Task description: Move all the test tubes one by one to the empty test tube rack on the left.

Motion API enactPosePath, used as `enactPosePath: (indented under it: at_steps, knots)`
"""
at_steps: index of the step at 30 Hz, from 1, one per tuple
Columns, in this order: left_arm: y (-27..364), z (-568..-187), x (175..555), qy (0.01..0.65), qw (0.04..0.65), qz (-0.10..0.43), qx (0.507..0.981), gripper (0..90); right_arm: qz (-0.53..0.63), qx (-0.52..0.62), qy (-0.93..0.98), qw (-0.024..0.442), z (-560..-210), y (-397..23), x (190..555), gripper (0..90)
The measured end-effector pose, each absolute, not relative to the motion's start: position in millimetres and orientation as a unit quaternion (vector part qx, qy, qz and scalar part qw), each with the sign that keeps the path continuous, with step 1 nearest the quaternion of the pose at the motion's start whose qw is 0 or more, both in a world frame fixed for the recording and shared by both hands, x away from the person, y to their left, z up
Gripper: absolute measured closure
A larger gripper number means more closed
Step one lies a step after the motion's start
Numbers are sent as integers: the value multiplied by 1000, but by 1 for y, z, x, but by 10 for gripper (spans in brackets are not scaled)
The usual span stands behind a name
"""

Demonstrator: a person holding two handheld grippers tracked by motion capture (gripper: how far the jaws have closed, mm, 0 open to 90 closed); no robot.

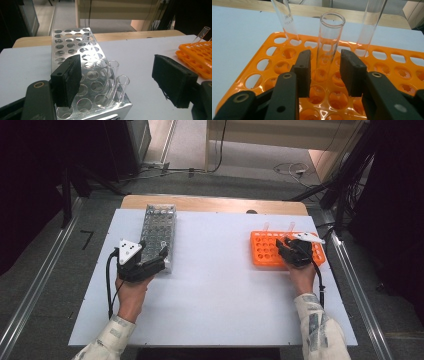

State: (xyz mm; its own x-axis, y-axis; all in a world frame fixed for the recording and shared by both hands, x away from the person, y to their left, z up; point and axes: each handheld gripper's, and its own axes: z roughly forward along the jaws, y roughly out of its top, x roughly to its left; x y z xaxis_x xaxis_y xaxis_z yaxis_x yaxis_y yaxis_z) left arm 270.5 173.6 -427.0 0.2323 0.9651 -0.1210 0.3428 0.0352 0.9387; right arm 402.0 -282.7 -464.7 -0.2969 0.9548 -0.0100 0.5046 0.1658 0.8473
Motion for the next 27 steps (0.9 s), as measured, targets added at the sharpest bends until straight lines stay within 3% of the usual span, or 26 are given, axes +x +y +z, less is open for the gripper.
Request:
enactPosePath:
  at_steps: [11, 27]
  knots:
    - [173, -427, 271, 530, 485, 319, 618, 238, 386, 515, 710, 285, -468, -281, 406, 714]
    - [174, -426, 270, 529, 490, 321, 614, 237, 409, 505, 698, 301, -447, -282, 396, 732]
